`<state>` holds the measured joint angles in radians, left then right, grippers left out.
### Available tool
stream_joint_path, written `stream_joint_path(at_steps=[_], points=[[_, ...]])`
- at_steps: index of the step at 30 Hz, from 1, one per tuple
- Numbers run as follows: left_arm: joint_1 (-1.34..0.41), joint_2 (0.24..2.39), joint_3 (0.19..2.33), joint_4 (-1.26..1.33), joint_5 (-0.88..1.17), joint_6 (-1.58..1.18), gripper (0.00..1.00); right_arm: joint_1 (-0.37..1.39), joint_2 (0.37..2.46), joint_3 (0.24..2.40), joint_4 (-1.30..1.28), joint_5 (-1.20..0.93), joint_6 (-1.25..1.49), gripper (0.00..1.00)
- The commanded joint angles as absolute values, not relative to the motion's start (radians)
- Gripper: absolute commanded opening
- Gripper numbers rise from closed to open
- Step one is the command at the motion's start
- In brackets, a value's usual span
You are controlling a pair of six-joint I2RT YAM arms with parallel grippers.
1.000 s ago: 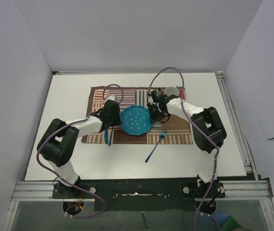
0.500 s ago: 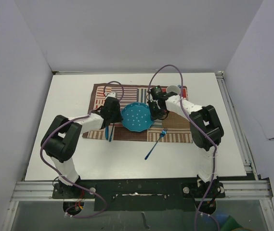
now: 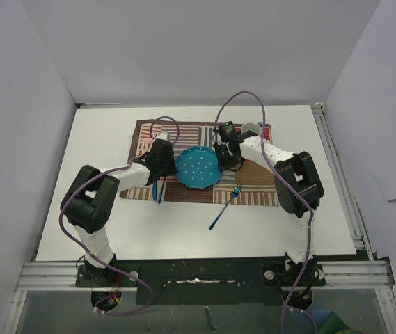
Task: Set the dinner table for one person
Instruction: Adjust the plate on the napkin.
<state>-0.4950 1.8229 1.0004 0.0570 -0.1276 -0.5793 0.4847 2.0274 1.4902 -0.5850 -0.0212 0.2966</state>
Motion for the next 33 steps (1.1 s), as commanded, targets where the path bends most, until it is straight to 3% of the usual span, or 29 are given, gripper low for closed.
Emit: stream_joint_path(at_steps=[1,23,24,25,26,27,29,31,33], points=[[-0.505,1.849,1.031,0.137,-0.099,-0.572,0.00,0.490,2.031,1.552,-0.530,-0.053,0.251,0.00],[-0.506,1.908,1.094,0.109,-0.091,-0.548,0.00,0.418,2.068,1.589,-0.537,-0.052,0.240,0.00],[-0.506,1.907,1.095,0.106,-0.091,-0.546,0.00,0.418,2.072,1.589,-0.538,-0.052,0.239,0.03],[-0.505,1.906,1.095,0.102,-0.092,-0.545,0.00,0.417,2.075,1.589,-0.537,-0.054,0.239,0.15],[-0.506,1.905,1.097,0.097,-0.093,-0.542,0.04,0.416,2.076,1.590,-0.538,-0.059,0.238,0.28],[-0.506,1.900,1.098,0.089,-0.094,-0.540,0.07,0.417,2.076,1.590,-0.537,-0.061,0.237,0.49],[-0.508,1.879,1.098,0.073,-0.095,-0.532,0.11,0.419,2.068,1.585,-0.536,-0.061,0.239,0.73],[-0.512,1.839,1.089,0.060,-0.111,-0.518,0.12,0.422,2.051,1.571,-0.527,-0.051,0.240,0.83],[-0.515,1.784,1.077,0.048,-0.141,-0.496,0.14,0.425,2.025,1.553,-0.517,-0.044,0.242,0.85]])
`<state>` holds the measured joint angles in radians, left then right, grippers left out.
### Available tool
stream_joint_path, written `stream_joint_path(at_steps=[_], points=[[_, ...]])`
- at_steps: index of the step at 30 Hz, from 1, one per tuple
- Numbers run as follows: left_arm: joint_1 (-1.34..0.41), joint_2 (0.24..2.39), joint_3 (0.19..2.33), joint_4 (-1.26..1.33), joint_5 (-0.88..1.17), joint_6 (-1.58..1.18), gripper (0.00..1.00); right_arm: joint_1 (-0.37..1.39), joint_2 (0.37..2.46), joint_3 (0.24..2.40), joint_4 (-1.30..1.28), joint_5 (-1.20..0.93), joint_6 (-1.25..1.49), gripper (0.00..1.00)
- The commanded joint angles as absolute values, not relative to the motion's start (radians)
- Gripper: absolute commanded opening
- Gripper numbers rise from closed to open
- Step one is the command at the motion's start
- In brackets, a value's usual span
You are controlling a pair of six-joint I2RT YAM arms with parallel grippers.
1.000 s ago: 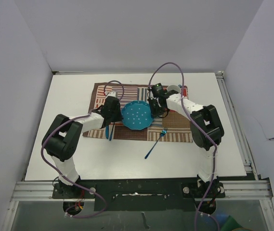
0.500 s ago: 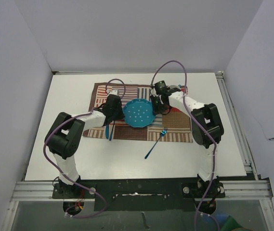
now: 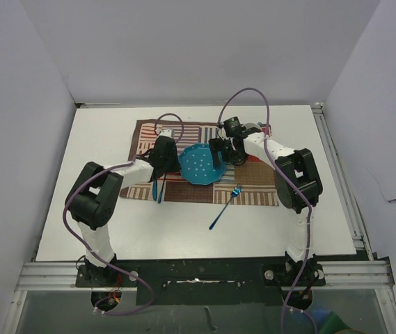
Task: Set the dinner table for one person
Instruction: Adjust the plate on the napkin.
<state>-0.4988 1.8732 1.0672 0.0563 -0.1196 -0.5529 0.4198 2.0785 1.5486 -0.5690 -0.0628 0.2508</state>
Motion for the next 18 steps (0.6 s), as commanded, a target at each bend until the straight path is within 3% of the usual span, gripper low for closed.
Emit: stream_joint_path(at_steps=[1,9,13,15,18], points=[[-0.515,1.758,1.074,0.040,-0.155,-0.486,0.14,0.426,2.012,1.547,-0.513,-0.039,0.243,0.85],[-0.506,1.609,1.061,-0.063,-0.321,-0.421,0.15,0.459,1.870,1.462,-0.532,0.014,0.267,0.82],[-0.467,1.573,1.009,-0.061,-0.370,-0.408,0.14,0.473,1.772,1.337,-0.512,0.059,0.294,0.71],[-0.423,1.567,0.970,-0.043,-0.344,-0.413,0.13,0.475,1.729,1.278,-0.508,0.088,0.311,0.57],[-0.353,1.565,0.921,-0.007,-0.301,-0.430,0.10,0.473,1.678,1.196,-0.500,0.126,0.331,0.17]])
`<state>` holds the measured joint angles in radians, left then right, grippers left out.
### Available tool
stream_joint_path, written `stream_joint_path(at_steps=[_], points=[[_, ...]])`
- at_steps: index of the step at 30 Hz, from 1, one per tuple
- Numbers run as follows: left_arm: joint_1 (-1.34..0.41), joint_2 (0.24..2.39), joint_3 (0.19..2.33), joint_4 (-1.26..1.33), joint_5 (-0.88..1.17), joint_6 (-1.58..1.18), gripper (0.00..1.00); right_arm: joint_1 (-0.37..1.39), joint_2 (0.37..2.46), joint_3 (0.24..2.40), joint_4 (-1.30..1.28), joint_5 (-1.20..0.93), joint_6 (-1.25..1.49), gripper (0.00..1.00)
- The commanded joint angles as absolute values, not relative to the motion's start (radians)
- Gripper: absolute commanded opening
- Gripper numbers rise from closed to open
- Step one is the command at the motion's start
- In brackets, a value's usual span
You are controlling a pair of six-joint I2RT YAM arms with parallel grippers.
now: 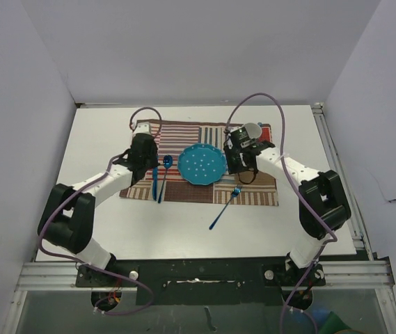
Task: Set the dinner table for one person
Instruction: Adjust the plate on the napkin.
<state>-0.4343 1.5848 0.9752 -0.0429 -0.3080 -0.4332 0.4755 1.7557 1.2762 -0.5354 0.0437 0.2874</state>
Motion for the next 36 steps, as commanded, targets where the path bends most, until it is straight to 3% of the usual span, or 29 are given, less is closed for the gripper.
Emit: stream_joint_path(at_steps=[1,2,9,29,36], points=[[-0.333,1.567,0.904,0.011,-0.294,-0.431,0.09,0.473,1.667,1.181,-0.501,0.136,0.338,0.04],[-0.314,1.571,0.893,0.032,-0.285,-0.429,0.07,0.473,1.658,1.165,-0.501,0.146,0.347,0.00],[-0.235,1.603,0.860,0.077,-0.271,-0.411,0.02,0.465,1.642,1.101,-0.496,0.196,0.379,0.00],[-0.141,1.804,0.870,0.217,-0.127,-0.442,0.00,0.365,1.642,1.123,-0.526,0.198,0.393,0.00],[-0.141,1.801,0.873,0.123,-0.121,-0.509,0.00,0.301,1.677,1.175,-0.524,0.138,0.384,0.00]])
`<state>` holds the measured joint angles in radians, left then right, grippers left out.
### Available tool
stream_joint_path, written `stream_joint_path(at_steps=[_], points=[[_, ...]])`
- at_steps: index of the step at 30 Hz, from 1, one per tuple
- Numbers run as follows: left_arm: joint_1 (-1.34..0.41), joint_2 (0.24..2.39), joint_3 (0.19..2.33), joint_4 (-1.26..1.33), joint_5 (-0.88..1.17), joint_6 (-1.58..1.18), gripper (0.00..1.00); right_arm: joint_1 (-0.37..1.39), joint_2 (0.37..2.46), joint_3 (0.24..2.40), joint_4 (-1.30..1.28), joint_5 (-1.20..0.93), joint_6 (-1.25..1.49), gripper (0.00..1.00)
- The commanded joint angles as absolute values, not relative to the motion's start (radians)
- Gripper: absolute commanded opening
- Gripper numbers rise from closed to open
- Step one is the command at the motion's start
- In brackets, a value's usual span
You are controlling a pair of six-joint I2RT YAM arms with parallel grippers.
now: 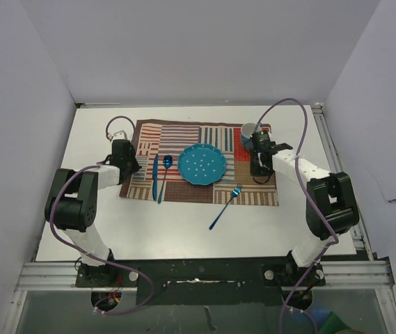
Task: Set the dinner table for one person
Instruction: Adjust the plate on the napkin, then adjust the napkin at the center of the board.
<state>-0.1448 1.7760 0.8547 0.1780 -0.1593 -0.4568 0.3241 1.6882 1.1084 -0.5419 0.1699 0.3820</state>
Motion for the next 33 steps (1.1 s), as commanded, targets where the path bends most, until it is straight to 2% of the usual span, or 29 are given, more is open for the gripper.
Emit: stream_joint_path(at_steps=[1,11,21,33], points=[[-0.142,1.794,0.874,0.099,-0.123,-0.521,0.00,0.296,1.682,1.185,-0.528,0.134,0.383,0.00],[-0.183,1.565,0.793,-0.114,-0.212,-0.636,0.00,0.290,1.706,1.231,-0.546,0.083,0.380,0.00],[-0.245,1.358,0.740,-0.211,-0.292,-0.687,0.00,0.286,1.601,1.192,-0.569,0.087,0.362,0.00],[-0.218,1.501,0.799,-0.014,-0.209,-0.607,0.00,0.205,1.591,1.105,-0.520,0.051,0.359,0.00]])
